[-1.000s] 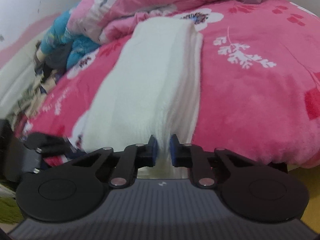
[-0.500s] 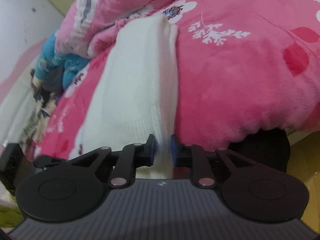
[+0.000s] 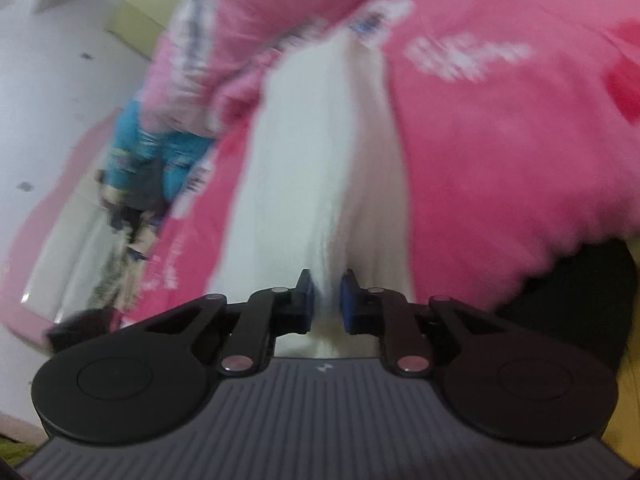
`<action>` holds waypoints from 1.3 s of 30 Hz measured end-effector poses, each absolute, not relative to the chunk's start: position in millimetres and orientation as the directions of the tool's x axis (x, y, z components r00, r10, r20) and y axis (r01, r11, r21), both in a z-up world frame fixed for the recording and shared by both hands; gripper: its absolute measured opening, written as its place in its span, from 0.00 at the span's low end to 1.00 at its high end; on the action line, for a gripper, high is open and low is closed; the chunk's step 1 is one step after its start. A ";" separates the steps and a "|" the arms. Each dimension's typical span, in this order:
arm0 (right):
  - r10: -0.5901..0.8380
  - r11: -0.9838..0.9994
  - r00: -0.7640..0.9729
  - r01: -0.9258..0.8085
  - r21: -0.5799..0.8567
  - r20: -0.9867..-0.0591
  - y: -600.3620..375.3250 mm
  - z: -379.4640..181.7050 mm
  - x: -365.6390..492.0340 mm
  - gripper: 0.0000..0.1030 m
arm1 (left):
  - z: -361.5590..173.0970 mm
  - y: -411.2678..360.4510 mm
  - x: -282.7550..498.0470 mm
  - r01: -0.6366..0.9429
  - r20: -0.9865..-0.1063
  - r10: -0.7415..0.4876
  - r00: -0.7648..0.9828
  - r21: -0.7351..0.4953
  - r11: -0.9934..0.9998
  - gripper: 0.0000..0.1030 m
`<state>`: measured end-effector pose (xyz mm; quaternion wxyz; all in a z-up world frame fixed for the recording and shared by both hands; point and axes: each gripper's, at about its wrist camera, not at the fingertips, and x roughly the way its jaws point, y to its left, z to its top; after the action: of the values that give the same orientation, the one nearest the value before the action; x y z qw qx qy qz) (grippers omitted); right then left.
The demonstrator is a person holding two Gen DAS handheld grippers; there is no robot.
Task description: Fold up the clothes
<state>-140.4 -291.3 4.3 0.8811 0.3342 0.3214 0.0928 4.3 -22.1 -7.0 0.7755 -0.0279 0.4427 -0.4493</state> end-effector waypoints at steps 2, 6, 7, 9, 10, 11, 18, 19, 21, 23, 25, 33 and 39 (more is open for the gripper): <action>0.377 0.778 0.825 -0.035 0.627 -0.422 -285.8 18.5 -147.1 0.11 | -0.4 -14.9 2.7 0.681 -0.623 -0.754 0.210 -0.461 0.569 0.09; 0.336 0.817 0.844 -0.041 0.575 -0.419 -290.0 2.5 -156.2 0.12 | 1.0 -11.7 -0.6 0.701 -0.614 -0.760 0.213 -0.446 0.557 0.08; 0.323 0.824 0.839 -0.022 0.567 -0.437 -292.2 -5.9 -157.5 0.12 | -2.0 -12.4 -0.7 0.701 -0.625 -0.752 0.207 -0.442 0.560 0.08; 0.298 0.810 0.800 0.077 0.582 -0.521 -301.0 -32.9 -157.1 0.21 | -6.4 -14.4 -1.3 0.703 -0.644 -0.739 0.200 -0.431 0.566 0.08; 0.307 0.774 0.799 0.107 0.624 -0.517 -307.1 -41.0 -161.6 0.30 | -7.5 -15.7 -2.0 0.706 -0.650 -0.733 0.198 -0.424 0.567 0.09; 0.316 0.734 0.801 0.133 0.666 -0.509 -313.4 -47.0 -166.3 0.31 | -8.5 -17.1 -2.7 0.710 -0.657 -0.728 0.197 -0.417 0.568 0.10; 0.238 0.697 0.861 0.170 0.696 -0.449 -336.3 -12.9 -185.6 0.32 | -0.2 0.1 -2.8 0.705 -0.675 -0.711 0.197 -0.406 0.581 0.51; 0.220 0.713 0.872 0.162 0.682 -0.437 -336.5 -4.4 -185.3 0.33 | 1.6 3.1 0.2 0.706 -0.676 -0.706 0.212 -0.394 0.589 0.51; 0.201 0.750 0.899 0.115 0.652 -0.390 -331.2 15.7 -179.5 0.33 | 9.1 5.9 5.5 0.707 -0.658 -0.713 0.242 -0.384 0.594 0.52; 0.200 0.807 0.914 0.050 0.588 -0.352 -317.8 30.9 -166.1 0.33 | 18.6 3.8 9.9 0.714 -0.626 -0.734 0.264 -0.385 0.585 0.52; 0.204 0.866 0.924 -0.015 0.500 -0.325 -301.0 42.5 -149.9 0.33 | 22.6 -10.8 16.6 0.730 -0.599 -0.751 0.278 -0.376 0.571 0.53; 0.116 0.989 0.825 -0.042 0.144 -0.553 -264.3 4.7 -100.1 0.22 | -7.1 -29.1 30.2 0.750 -0.587 -0.768 0.255 -0.382 0.541 0.54; 0.141 0.990 0.826 -0.105 0.098 -0.546 -269.8 40.9 -87.4 0.22 | 22.2 -12.1 51.8 0.738 -0.541 -0.800 0.260 -0.423 0.526 0.65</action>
<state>-87.4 -269.8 40.9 0.9549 0.0317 0.2881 0.0644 51.8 -12.1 22.2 0.7927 -0.0420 0.3670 -0.4850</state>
